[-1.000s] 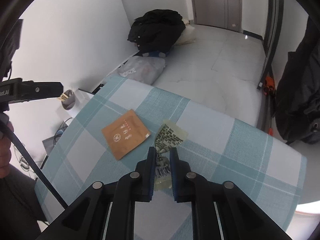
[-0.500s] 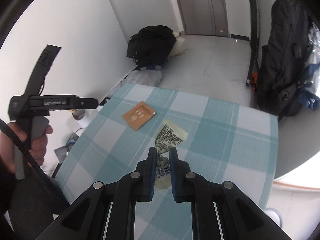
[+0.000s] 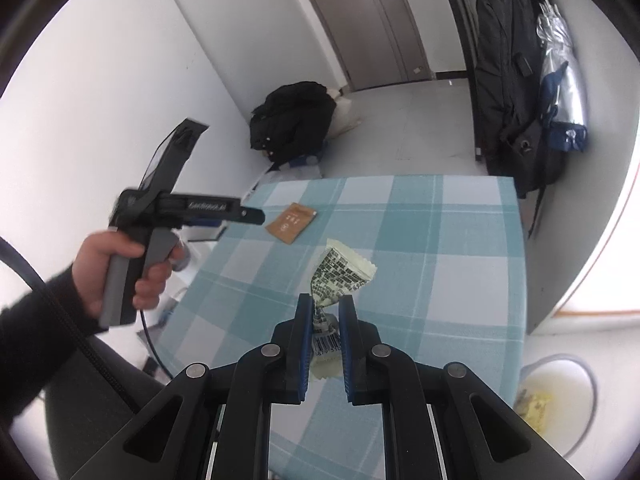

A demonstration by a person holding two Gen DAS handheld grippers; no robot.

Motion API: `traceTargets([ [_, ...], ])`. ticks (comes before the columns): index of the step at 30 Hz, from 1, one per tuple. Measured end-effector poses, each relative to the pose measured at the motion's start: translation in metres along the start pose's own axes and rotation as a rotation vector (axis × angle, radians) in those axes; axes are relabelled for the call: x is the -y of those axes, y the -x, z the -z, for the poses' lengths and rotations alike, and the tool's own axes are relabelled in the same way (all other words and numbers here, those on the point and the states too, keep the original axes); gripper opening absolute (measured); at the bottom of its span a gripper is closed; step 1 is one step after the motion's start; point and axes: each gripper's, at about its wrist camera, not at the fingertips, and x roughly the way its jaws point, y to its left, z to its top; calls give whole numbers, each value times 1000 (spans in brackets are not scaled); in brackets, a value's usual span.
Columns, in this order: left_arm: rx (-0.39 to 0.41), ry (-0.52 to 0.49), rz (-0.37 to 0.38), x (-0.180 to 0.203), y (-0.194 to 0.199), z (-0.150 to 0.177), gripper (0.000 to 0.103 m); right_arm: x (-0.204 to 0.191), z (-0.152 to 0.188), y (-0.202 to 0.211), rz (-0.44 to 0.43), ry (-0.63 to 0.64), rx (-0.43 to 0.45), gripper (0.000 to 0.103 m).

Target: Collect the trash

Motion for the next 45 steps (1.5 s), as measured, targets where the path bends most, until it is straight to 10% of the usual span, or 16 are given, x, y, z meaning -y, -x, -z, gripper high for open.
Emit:
traceTargets([
  [19,-61,-141,-57,10,-41,-12,95,3,8,-30,5,21,-76,12],
  [27,-72,-184,-43,24,-37,-13,62,8,8,-35,21,0,-92,12],
  [45,-84,-127,-84,38,-32,-3,36,26,-1,-28,65,-96,-87,12],
])
